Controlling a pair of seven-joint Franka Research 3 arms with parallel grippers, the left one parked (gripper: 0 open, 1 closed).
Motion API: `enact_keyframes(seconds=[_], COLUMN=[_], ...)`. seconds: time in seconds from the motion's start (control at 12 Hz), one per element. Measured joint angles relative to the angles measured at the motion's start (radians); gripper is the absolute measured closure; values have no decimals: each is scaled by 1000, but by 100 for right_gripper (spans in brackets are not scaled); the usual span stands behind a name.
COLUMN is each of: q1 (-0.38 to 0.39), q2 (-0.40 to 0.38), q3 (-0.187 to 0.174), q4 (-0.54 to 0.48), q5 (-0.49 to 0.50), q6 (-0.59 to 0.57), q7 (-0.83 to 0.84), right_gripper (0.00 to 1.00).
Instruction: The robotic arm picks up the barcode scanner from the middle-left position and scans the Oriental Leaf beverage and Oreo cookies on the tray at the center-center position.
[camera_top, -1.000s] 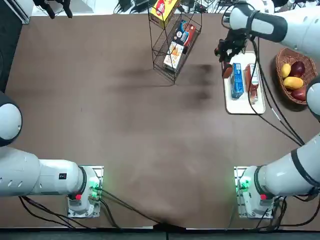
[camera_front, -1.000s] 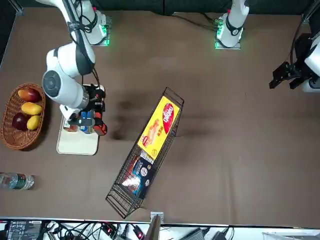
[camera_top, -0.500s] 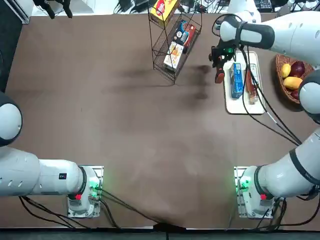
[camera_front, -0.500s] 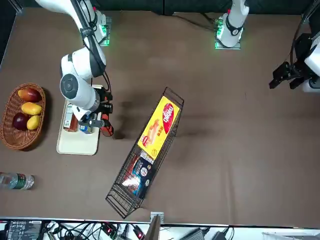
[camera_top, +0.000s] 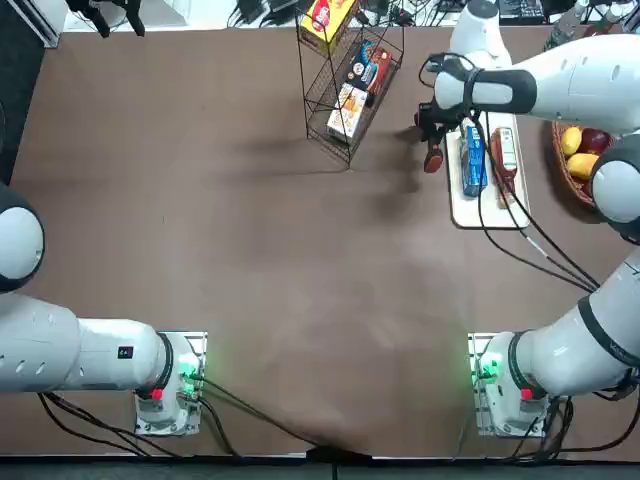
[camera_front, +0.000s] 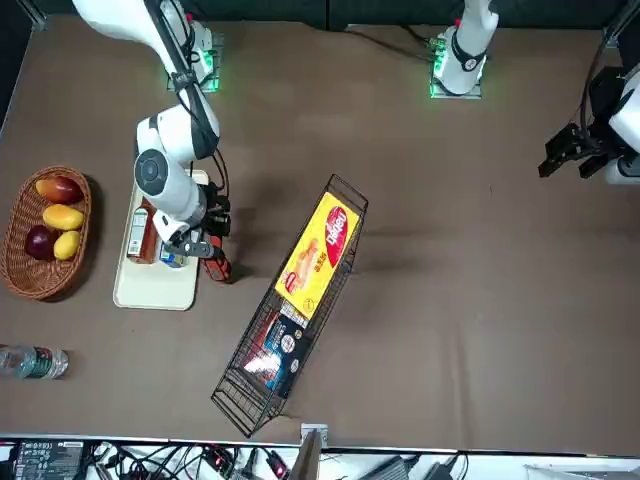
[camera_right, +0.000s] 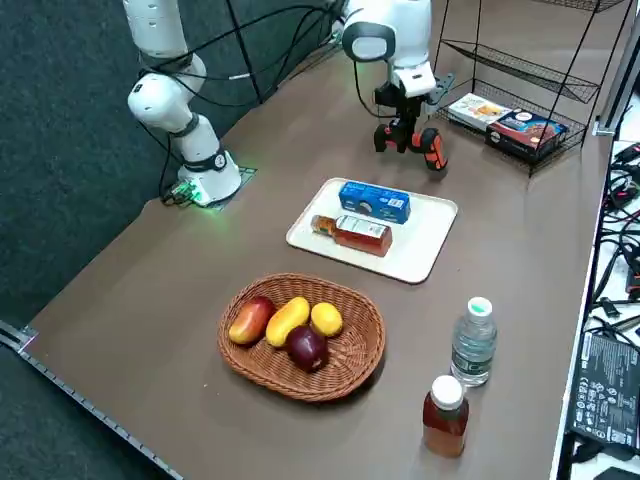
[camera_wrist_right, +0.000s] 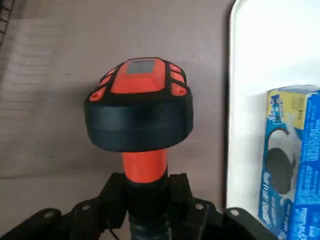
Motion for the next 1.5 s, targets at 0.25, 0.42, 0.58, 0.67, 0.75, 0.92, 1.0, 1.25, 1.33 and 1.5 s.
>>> enact_keyframes(seconds=[0.25, 0.42, 0.58, 0.67, 0.75, 0.92, 1.0, 1.25, 1.33, 1.5], q1=[17, 21, 23, 26, 30, 38, 39, 45, 47, 49], q2=[0, 0, 0, 0, 0, 0, -2, -3, -3, -3], q3=[0, 0, 0, 0, 0, 0, 0, 0, 0, 0], q4=[-65, -100, -127, -148, -172, -212, -219, -220, -220, -220], q5=[0, 0, 0, 0, 0, 0, 0, 0, 0, 0], q6=[97, 152, 195, 235, 279, 336, 347, 348, 348, 348], q7=[0, 0, -1, -1, -1, 0, 0, 0, 0, 1], right_gripper=[57, 57, 57, 57, 57, 57, 57, 57, 57, 57])
